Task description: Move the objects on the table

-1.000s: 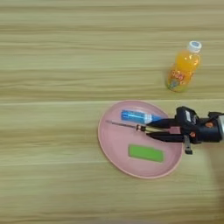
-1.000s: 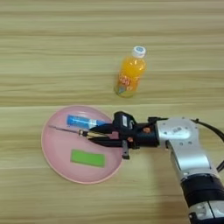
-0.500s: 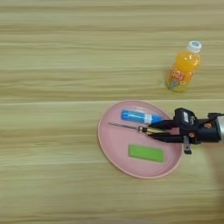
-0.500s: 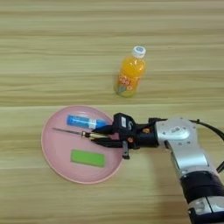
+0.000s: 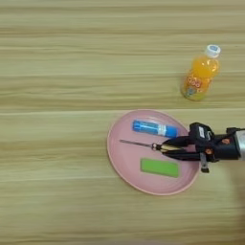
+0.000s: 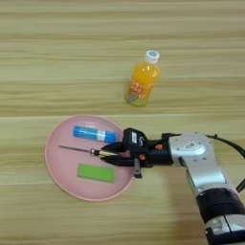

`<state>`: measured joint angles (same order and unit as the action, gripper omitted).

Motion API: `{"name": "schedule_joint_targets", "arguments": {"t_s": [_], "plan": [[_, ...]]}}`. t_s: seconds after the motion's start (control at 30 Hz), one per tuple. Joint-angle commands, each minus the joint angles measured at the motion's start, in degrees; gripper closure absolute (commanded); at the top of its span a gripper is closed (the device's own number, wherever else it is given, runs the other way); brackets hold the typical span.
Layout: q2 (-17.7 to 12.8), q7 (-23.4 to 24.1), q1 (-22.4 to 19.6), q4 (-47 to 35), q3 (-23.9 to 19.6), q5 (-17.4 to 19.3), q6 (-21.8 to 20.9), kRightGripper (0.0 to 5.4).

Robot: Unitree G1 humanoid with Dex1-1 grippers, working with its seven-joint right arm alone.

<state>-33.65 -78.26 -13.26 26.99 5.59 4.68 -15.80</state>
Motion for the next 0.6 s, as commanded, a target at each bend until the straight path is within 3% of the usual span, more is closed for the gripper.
{"name": "schedule_joint_targets", "arguments": {"t_s": [0.03,0.6], "plan": [[-2.3,1.6,-3.5,-1.8,-1.0,0.7,-1.2,4.51],[-2.3,0.5,-3.5,-3.7,-2.1,3.1,-0.4,2.59]]}}
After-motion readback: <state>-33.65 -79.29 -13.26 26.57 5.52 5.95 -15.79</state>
